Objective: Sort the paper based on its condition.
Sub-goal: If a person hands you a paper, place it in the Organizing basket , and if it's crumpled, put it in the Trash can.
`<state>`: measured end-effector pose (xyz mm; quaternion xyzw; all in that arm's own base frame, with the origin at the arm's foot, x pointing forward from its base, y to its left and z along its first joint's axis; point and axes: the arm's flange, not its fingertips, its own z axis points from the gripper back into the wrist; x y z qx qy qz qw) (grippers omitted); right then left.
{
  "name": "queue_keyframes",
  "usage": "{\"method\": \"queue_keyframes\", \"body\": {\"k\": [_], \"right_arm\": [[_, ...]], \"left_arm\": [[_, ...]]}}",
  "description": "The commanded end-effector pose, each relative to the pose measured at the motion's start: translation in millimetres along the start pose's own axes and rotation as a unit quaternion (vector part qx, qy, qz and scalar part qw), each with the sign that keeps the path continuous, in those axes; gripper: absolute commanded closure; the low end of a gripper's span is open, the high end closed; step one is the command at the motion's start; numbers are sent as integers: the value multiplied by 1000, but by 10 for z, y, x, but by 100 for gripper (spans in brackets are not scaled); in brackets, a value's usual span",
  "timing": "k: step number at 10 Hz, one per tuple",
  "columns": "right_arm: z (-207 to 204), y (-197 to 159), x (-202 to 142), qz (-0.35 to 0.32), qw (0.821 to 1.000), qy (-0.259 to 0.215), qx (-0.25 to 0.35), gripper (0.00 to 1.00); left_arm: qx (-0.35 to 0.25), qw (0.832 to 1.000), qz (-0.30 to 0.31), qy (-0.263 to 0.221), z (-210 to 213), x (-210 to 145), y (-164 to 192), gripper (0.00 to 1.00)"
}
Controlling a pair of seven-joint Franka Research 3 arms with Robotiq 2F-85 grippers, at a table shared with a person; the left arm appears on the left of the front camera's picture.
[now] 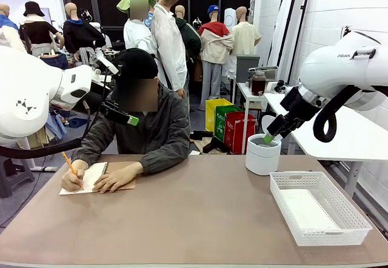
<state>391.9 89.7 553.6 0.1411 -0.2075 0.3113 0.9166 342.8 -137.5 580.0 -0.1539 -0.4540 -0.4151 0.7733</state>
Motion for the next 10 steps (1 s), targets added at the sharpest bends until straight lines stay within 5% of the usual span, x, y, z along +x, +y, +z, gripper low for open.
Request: {"method": "queue_keyframes", "body": {"k": [1, 3, 5, 10], "right_arm": [[-3, 6, 39, 7, 1000, 9, 4, 0], [-9, 12, 3, 1, 1000, 2, 1, 0], [16, 200, 45, 80, 995, -44, 46, 0], [153, 447, -25, 178, 975, -123, 52, 0]], "left_arm": [[-2, 1000, -5, 2, -7, -15, 11, 0], [-2, 1000, -5, 2, -7, -15, 11, 0], [-2, 1000, -5, 2, -7, -15, 11, 0], [-2, 1000, -5, 2, -7, -15, 11, 0]]}}
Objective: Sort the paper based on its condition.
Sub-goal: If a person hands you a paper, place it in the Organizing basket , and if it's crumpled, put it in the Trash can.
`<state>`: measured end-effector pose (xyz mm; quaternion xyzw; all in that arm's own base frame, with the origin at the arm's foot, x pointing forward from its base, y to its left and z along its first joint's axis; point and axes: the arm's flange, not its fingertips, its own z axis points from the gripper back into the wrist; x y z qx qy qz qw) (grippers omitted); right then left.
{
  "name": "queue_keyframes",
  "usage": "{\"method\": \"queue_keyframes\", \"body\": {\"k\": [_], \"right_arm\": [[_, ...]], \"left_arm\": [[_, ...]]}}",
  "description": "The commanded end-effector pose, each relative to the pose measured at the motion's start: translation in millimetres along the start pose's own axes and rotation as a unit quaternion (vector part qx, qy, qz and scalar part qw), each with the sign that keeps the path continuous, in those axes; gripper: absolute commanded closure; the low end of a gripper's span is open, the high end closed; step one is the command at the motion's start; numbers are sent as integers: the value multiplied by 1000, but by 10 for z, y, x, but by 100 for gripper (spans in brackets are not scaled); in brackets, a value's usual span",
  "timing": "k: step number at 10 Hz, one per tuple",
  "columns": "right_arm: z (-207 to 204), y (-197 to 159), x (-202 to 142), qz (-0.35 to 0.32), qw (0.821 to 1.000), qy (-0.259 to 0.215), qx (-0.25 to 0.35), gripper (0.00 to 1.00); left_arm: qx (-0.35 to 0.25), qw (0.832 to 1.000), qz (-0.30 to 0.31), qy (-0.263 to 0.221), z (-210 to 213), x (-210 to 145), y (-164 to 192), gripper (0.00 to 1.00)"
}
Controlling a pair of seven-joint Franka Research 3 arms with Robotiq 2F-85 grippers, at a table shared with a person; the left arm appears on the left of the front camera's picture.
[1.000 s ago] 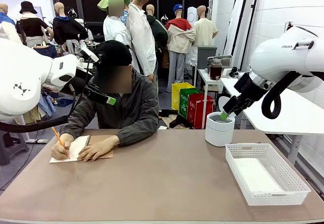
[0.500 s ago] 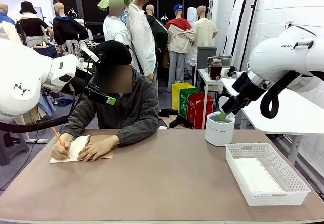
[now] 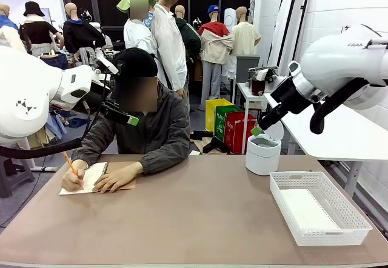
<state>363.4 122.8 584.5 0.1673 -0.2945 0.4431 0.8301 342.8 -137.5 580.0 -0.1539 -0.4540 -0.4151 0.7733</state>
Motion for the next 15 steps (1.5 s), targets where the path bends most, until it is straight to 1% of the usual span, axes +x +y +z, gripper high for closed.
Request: {"method": "queue_keyframes", "body": {"k": [1, 3, 5, 7, 8, 15], "right_arm": [[-40, 39, -168, 48, 997, -52, 13, 0], [-75, 89, -197, 82, 994, -71, 18, 0], [-141, 112, -204, 87, 993, -78, 32, 0], [-186, 136, -208, 79, 993, -75, 48, 0], [-80, 155, -157, 79, 995, -59, 27, 0], [-80, 155, -157, 79, 995, -59, 27, 0]], "left_arm": [[-2, 1000, -5, 2, -7, -15, 11, 0], [-2, 1000, -5, 2, -7, -15, 11, 0], [-2, 1000, -5, 2, -7, -15, 11, 0], [-2, 1000, -5, 2, -7, -15, 11, 0], [-2, 1000, -5, 2, -7, -15, 11, 0], [-2, 1000, -5, 2, -7, -15, 11, 0]]}}
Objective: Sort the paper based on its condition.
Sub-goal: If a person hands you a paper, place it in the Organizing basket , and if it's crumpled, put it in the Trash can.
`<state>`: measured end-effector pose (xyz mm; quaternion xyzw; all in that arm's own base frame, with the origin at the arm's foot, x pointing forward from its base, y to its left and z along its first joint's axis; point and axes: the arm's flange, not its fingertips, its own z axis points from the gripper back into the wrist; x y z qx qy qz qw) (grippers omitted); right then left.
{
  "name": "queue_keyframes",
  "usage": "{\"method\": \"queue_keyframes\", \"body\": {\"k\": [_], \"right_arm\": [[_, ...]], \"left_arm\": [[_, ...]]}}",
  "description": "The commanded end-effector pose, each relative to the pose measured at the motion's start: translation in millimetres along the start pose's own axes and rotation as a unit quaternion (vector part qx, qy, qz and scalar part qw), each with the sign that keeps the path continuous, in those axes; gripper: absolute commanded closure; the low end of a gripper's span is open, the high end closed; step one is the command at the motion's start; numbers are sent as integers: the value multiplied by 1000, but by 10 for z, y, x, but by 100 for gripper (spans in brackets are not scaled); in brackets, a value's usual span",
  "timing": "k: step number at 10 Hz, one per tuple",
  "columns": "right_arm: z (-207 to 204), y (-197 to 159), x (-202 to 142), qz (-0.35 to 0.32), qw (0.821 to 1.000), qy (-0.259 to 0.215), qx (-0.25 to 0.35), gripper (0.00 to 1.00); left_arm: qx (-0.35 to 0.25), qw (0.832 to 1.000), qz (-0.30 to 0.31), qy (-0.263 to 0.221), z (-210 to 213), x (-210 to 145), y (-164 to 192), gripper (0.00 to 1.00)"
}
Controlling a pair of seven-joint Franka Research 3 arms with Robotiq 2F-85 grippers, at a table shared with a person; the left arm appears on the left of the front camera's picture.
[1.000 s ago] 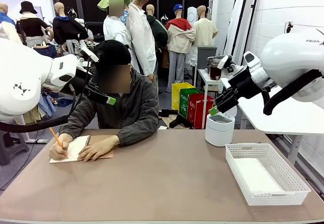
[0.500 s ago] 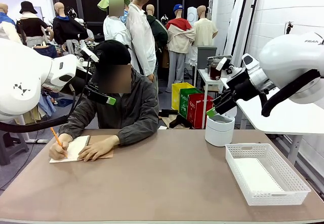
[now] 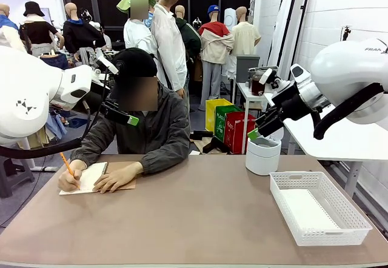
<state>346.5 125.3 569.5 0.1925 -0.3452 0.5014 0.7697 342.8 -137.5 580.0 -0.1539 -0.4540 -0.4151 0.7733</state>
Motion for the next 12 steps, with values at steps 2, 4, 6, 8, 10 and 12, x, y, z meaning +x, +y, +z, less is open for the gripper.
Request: {"method": "queue_keyframes", "body": {"k": [2, 4, 6, 8, 10, 12], "right_arm": [[-8, 3, -4, 3, 1000, 2, 1, 0], [-8, 3, -4, 3, 1000, 2, 1, 0], [-8, 3, -4, 3, 1000, 2, 1, 0], [-8, 3, -4, 3, 1000, 2, 1, 0], [-8, 3, -4, 3, 1000, 2, 1, 0], [-8, 3, -4, 3, 1000, 2, 1, 0]], "left_arm": [[-2, 1000, -5, 2, -7, -15, 11, 0], [-2, 1000, -5, 2, -7, -15, 11, 0], [-2, 1000, -5, 2, -7, -15, 11, 0], [-2, 1000, -5, 2, -7, -15, 11, 0], [-2, 1000, -5, 2, -7, -15, 11, 0], [-2, 1000, -5, 2, -7, -15, 11, 0]]}}
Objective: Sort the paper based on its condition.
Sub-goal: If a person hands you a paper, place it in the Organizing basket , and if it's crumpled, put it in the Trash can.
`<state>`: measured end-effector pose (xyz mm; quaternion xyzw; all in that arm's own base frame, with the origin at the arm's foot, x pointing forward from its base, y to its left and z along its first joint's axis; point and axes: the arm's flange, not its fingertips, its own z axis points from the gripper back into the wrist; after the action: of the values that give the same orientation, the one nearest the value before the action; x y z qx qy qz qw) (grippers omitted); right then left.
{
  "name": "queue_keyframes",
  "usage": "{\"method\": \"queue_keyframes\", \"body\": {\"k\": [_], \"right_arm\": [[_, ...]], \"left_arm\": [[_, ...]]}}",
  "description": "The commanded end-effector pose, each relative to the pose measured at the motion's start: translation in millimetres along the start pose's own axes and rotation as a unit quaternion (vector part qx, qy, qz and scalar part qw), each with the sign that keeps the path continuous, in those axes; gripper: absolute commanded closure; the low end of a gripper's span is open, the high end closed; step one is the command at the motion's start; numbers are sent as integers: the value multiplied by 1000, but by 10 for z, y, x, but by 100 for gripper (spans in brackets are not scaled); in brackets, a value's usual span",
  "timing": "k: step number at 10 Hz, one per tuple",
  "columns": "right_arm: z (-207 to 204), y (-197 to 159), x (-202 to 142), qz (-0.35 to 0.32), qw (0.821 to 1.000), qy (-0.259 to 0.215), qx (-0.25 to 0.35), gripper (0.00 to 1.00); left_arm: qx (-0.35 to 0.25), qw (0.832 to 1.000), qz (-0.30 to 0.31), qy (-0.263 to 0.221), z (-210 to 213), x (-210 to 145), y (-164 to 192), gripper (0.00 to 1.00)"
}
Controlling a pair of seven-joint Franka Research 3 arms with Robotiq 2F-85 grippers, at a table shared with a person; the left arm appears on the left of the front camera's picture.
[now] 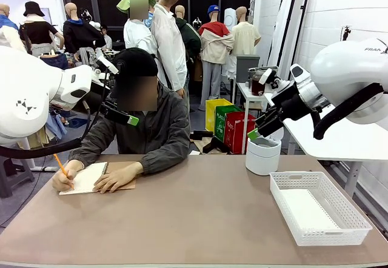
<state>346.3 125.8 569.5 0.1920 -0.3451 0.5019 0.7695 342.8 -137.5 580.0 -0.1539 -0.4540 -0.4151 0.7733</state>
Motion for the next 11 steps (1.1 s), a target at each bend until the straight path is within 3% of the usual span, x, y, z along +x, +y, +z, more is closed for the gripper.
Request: {"method": "queue_keyframes", "body": {"k": [1, 11], "right_arm": [[-6, -1, -7, 2, 1000, 2, 1, 0], [-6, -1, -7, 2, 1000, 2, 1, 0]], "left_arm": [[-2, 1000, -5, 2, -7, -15, 11, 0], [-2, 1000, -5, 2, -7, -15, 11, 0]]}}
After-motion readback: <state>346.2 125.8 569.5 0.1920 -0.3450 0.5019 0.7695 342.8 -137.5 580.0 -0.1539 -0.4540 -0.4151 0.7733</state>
